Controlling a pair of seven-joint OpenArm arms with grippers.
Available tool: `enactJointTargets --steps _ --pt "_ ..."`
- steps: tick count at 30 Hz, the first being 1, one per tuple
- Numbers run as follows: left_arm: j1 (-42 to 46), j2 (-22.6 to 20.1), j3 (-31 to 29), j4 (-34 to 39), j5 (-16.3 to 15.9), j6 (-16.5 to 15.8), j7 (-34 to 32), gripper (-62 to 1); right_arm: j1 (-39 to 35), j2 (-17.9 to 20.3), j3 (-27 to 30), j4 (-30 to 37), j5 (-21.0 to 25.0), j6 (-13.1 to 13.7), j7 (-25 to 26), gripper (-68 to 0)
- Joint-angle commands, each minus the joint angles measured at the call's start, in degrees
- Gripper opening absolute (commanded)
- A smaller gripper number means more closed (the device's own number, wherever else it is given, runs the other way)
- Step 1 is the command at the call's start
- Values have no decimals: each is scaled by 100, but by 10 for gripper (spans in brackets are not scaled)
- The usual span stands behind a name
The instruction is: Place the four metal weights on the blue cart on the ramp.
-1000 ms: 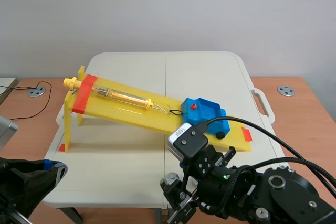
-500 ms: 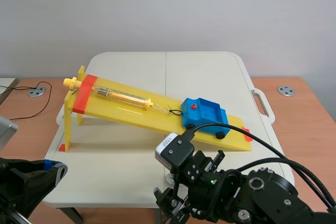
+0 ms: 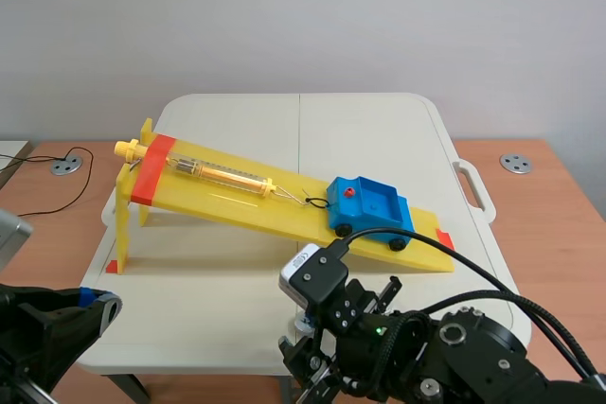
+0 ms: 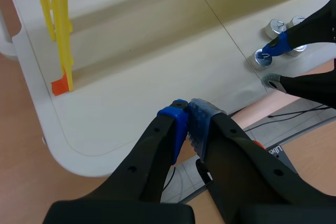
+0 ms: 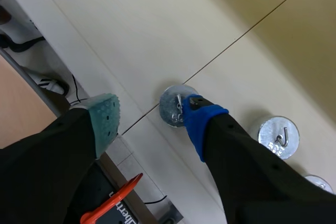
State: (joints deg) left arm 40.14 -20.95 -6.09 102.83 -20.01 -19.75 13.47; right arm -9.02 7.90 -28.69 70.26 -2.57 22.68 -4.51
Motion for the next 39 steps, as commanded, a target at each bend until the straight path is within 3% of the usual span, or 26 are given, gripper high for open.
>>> enactJointTargets --steps 1,17,26,32,39 --pt "-35 28 -94 297 -426 -122 -592 -580 505 -173 -101 76 120 -214 621 -423" --pt "-35 28 -94 297 -426 -122 -592 -580 522 -170 -101 55 120 -557 378 -669" --pt "-35 28 -94 297 -426 -122 -592 -580 483 -37 -85 256 173 -553 376 -669" --pt "-35 26 -94 297 -426 -122 -592 -580 63 402 66 1224 476 -553 260 -669" --pt "-35 26 -94 297 -426 -122 -592 -580 -599 682 791 2218 1287 -479 -22 -669"
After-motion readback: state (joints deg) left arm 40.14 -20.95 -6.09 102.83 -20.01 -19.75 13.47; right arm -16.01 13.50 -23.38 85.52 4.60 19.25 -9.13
